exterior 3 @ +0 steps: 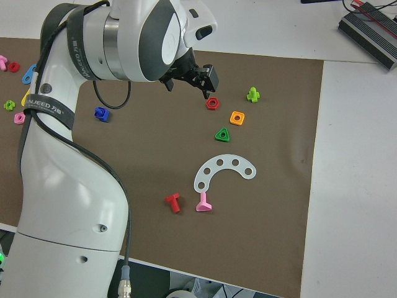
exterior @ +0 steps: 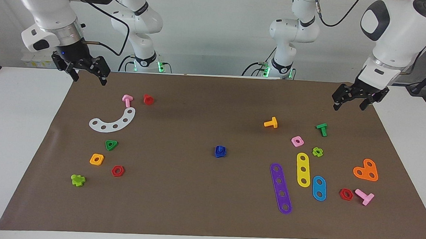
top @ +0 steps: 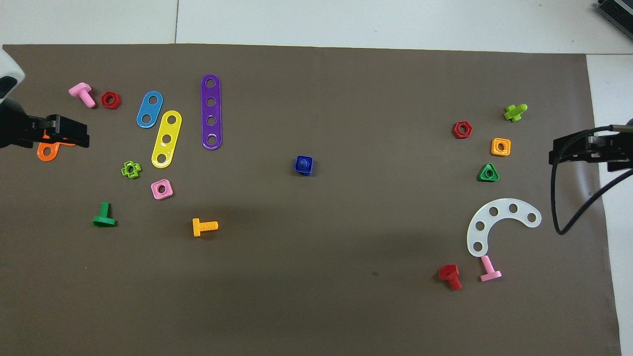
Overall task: Unscrew and place screws in storage area
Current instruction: 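Reach the left gripper over the small blue piece mid-table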
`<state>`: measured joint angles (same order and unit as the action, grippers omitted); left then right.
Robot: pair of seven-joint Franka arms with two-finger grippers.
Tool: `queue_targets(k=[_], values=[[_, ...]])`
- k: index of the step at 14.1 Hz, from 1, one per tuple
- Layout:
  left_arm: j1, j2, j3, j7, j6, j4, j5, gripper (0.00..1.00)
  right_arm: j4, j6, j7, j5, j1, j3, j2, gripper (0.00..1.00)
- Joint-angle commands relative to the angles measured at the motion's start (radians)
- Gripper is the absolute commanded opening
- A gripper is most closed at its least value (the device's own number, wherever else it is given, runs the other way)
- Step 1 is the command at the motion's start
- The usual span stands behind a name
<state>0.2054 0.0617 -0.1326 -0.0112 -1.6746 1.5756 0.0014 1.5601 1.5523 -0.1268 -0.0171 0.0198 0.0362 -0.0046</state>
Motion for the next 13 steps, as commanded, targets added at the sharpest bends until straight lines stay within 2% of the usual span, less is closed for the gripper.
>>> queue_targets(k=[1,5,9,13], values=[[0.092,-0.017,-0.010,-0.088,-0.056,0.047,0.008,1.00,0.028,0.009,-0.008,0.017,-0.008,-0.006,-0.025,1.00],[0.221,0.096,-0.012,-0.209,-0.166,0.020,-0.021,0.99,0.028,0.009,-0.008,0.017,-0.008,-0.006,-0.025,1.00],[0.284,0.159,-0.012,-0.256,-0.289,0.024,-0.096,0.95,0.028,0.009,-0.008,0.017,-0.008,-0.006,-0.025,1.00],[0.393,0.274,-0.012,-0.311,-0.390,0.008,-0.127,0.94,0.028,0.009,-0.010,0.017,-0.008,-0.006,-0.025,1.00]])
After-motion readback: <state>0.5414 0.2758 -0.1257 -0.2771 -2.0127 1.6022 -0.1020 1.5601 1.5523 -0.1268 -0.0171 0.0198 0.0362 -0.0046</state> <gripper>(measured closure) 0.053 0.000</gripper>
